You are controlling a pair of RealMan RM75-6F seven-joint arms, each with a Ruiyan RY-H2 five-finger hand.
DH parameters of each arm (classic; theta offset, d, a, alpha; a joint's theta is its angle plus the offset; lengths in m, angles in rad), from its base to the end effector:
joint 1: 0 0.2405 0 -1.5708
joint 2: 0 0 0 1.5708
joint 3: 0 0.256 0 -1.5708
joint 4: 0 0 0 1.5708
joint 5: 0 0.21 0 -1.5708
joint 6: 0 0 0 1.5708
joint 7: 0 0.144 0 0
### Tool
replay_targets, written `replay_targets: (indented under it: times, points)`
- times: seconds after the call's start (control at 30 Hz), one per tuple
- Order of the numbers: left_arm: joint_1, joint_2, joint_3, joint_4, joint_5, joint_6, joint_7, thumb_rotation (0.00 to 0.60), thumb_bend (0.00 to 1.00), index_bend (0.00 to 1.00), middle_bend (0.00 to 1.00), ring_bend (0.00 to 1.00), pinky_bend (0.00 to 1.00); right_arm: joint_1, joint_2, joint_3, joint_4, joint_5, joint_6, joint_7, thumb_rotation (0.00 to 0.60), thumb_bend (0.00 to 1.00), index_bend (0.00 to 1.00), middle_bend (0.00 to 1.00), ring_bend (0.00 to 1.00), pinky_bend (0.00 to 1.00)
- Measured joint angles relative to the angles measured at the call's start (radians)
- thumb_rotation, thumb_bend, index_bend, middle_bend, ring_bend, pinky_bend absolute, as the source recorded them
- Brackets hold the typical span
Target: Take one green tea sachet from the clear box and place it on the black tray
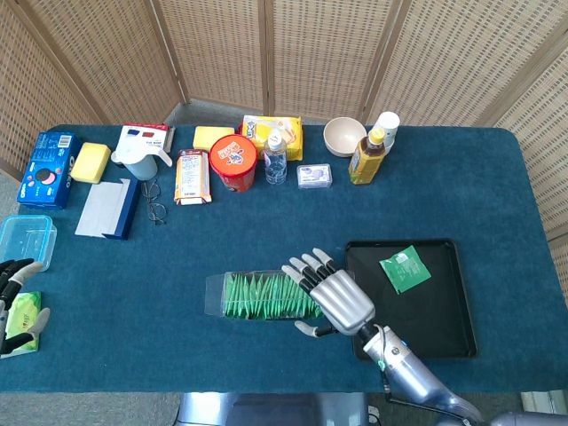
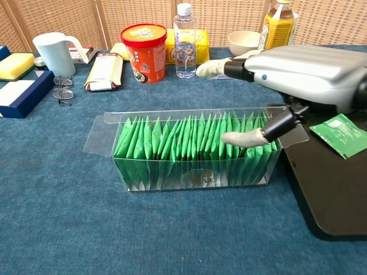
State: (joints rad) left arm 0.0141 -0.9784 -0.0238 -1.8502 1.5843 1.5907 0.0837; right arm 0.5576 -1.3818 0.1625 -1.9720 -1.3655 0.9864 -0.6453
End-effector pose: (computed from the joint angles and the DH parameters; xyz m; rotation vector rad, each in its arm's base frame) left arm -0.2744 0.1448 0.1887 -1.3520 -0.8813 -0.9376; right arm -0.0933 -0.2476 0.0227 2.0829 -0.7102 1.0425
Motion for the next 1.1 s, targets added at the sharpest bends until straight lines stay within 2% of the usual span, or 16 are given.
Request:
replay_targets:
  times: [0.17, 0.27, 0.4, 0.6, 0.73, 1.1]
  points:
    - [-0.003, -0.005, 0.001, 0.003, -0.003, -0.004, -0.001, 0.600, 0.30, 0.18, 0.18, 0.13, 0.25, 0.028, -0.037, 0.010, 0.024, 0.050, 0.004, -0.064, 0.285, 0.32, 0.00, 0.05, 0.08, 0.05]
    - [-0.003, -0.006, 0.001, 0.004, -0.003, -0.004, -0.003, 0.600, 0.30, 0.18, 0.18, 0.13, 0.25, 0.048, -0.054, 0.019, 0.035, 0.094, 0.002, -0.087, 0.287, 0.34, 0.04, 0.05, 0.08, 0.05]
    - [-0.003, -0.006, 0.002, 0.007, -0.005, -0.003, -0.006, 0.600, 0.30, 0.18, 0.18, 0.13, 0.25, 0.077, -0.065, 0.036, 0.050, 0.142, -0.006, -0.114, 0.287, 0.39, 0.12, 0.08, 0.08, 0.05]
    - [-0.003, -0.011, 0.004, 0.016, -0.007, -0.005, -0.016, 0.600, 0.30, 0.18, 0.18, 0.13, 0.25, 0.122, -0.069, 0.050, 0.063, 0.228, -0.027, -0.143, 0.286, 0.50, 0.32, 0.12, 0.13, 0.05]
    - [-0.002, -0.012, 0.004, 0.022, -0.007, -0.002, -0.022, 0.600, 0.30, 0.18, 0.18, 0.13, 0.25, 0.153, -0.062, 0.061, 0.061, 0.259, -0.028, -0.146, 0.286, 0.54, 0.42, 0.12, 0.15, 0.05]
    - [0.000, -0.017, 0.007, 0.032, -0.002, 0.006, -0.034, 0.600, 0.30, 0.18, 0.18, 0.13, 0.25, 0.198, -0.030, 0.071, 0.046, 0.293, -0.024, -0.123, 0.286, 0.65, 0.52, 0.14, 0.18, 0.05]
